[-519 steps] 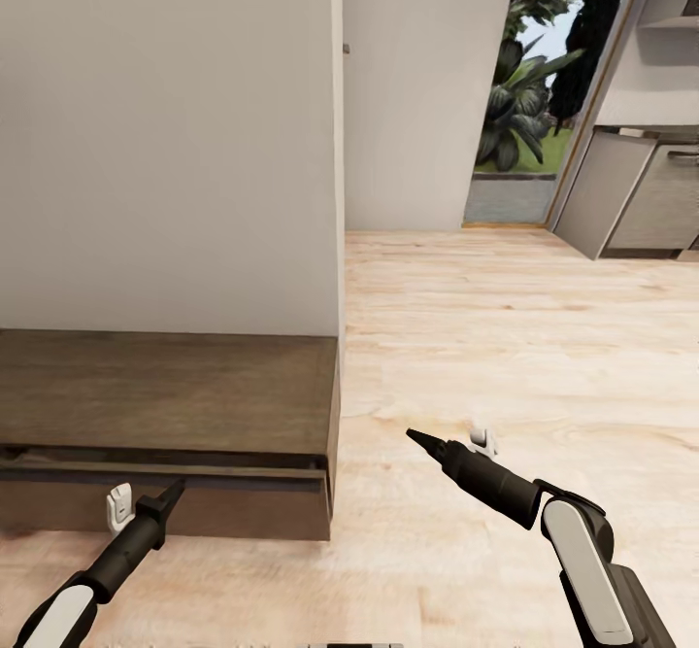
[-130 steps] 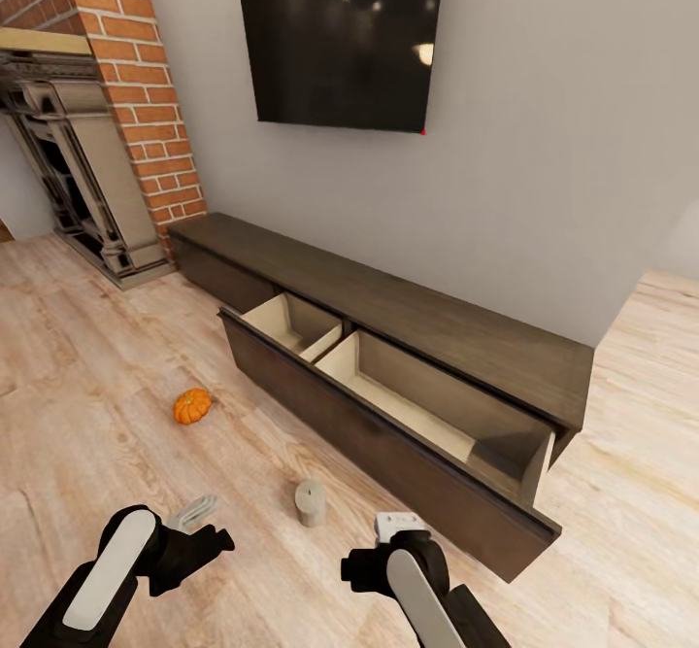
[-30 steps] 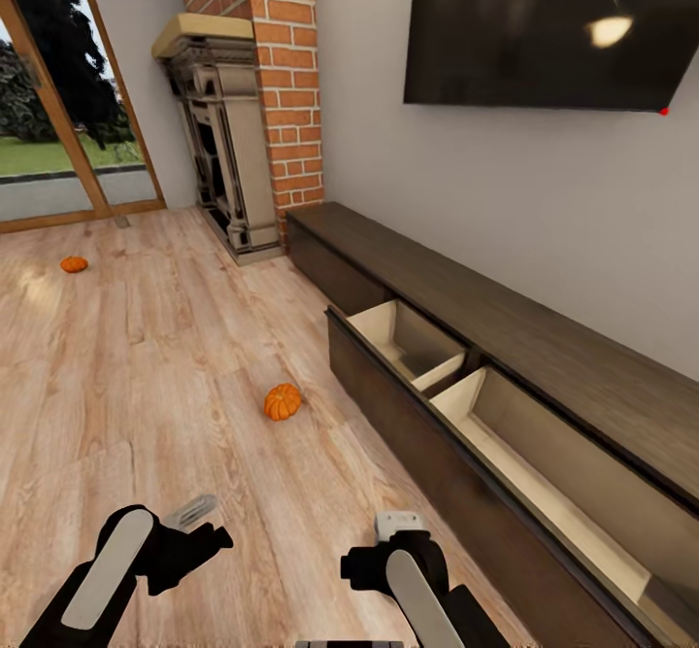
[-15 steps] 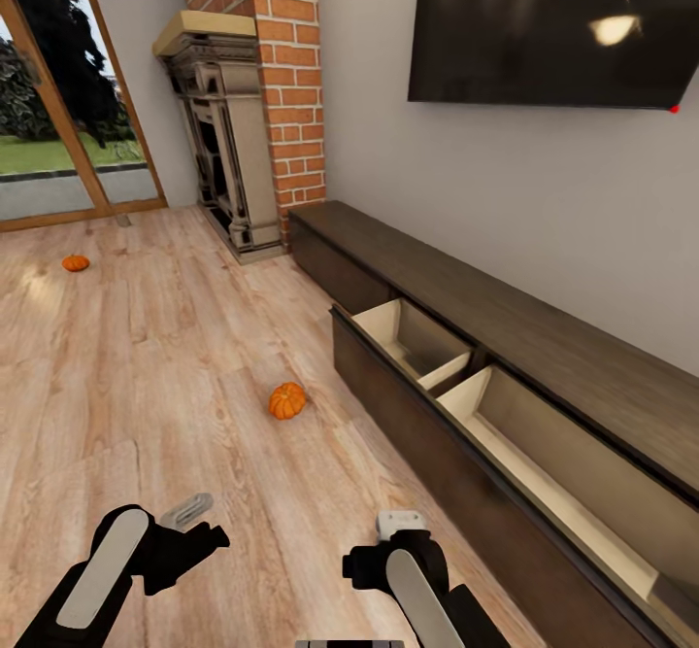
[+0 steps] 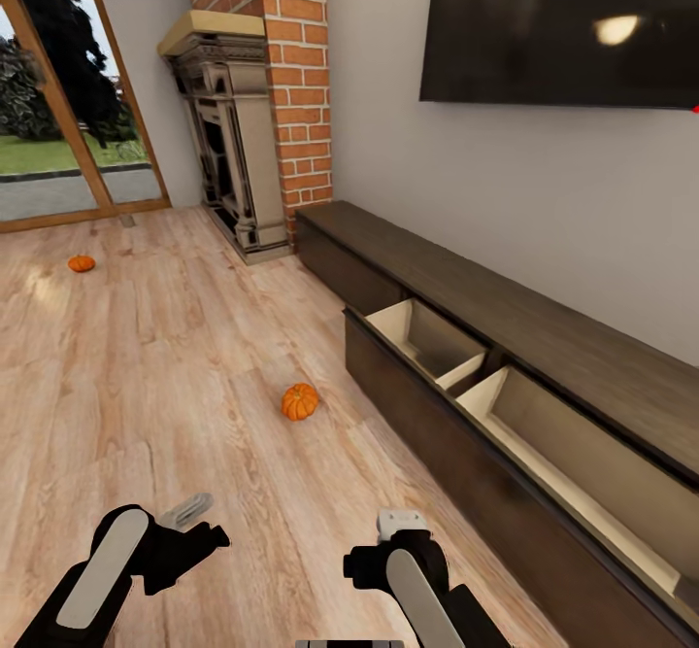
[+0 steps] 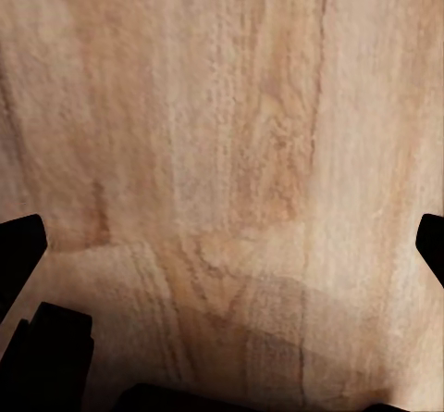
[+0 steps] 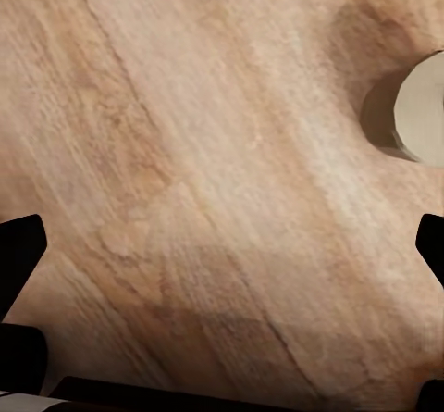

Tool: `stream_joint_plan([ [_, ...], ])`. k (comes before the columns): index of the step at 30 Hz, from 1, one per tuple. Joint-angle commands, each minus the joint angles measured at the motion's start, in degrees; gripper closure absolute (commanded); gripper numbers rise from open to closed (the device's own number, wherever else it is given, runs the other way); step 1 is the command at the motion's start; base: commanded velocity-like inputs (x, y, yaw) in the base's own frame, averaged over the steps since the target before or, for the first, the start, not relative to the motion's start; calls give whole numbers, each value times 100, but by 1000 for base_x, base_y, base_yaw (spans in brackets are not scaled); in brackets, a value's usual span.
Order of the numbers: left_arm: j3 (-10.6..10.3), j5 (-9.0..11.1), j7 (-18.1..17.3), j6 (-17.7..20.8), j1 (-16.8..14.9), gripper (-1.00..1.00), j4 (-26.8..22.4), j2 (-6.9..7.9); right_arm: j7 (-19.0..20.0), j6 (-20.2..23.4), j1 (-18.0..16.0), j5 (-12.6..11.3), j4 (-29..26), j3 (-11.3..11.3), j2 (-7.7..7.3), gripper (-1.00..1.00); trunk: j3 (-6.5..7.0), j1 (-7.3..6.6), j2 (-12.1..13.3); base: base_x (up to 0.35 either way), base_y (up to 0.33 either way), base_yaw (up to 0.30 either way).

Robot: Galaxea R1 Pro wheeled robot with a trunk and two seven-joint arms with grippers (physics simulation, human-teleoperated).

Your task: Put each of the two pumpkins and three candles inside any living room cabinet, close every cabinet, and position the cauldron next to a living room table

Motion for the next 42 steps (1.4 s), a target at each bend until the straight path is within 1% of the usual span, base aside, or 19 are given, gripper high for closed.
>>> stream_joint_plan([
  [1,-2,-1,0,0,0,-100,0,0,2,0,0,0,2,-1,0,-100,0,0,0,98,282,0],
  [7,-5,-4,0,-12,0,-100,0,0,4,0,0,0,4,-7,0,-100,0,0,0,108,215,0],
  [16,25,6,8,-13,0,-100,0,-7,0,6,0,1,13,-23,-9,-100,0,0,0,12,20,0],
  [21,29,11,4,-2,0,-100,0,-6,-7,-12,0,7,-13,-57,-57,-100,0,0,0,0,1,0],
  [24,30,11,7,0,0,-100,0,-8,-6,-16,2,8,-28,-117,-113,-100,-66,8,-4,0,0,0],
  [25,30,10,7,0,0,-100,0,-8,-2,-19,4,8,-31,-140,-161,-100,-89,10,-5,0,0,0],
  [27,30,13,4,4,0,-100,0,-9,10,-23,7,4,-34,-200,-307,-100,-133,15,-8,0,0,0],
  [30,30,16,7,7,0,-100,0,-9,12,-27,8,-1,-35,-284,-438,-100,-199,23,-12,0,0,0],
  [31,30,15,8,8,0,-100,0,-9,13,-31,8,-7,-37,-375,-469,-100,-222,26,-13,0,0,0],
  [33,30,11,8,9,0,-100,0,-9,18,-29,12,-13,-75,-577,-479,-100,-266,31,-16,0,0,0],
  [36,30,14,8,9,0,-100,0,-9,21,-21,16,-11,-156,-727,-478,-100,-332,39,-20,0,0,0],
  [37,30,16,7,14,0,-100,0,-9,28,-19,17,-10,-193,-822,-491,-100,-354,41,-21,0,0,0],
  [42,30,17,7,19,0,-100,0,-9,23,-18,18,-9,-202,-845,-496,-100,-465,54,-28,0,0,0],
])
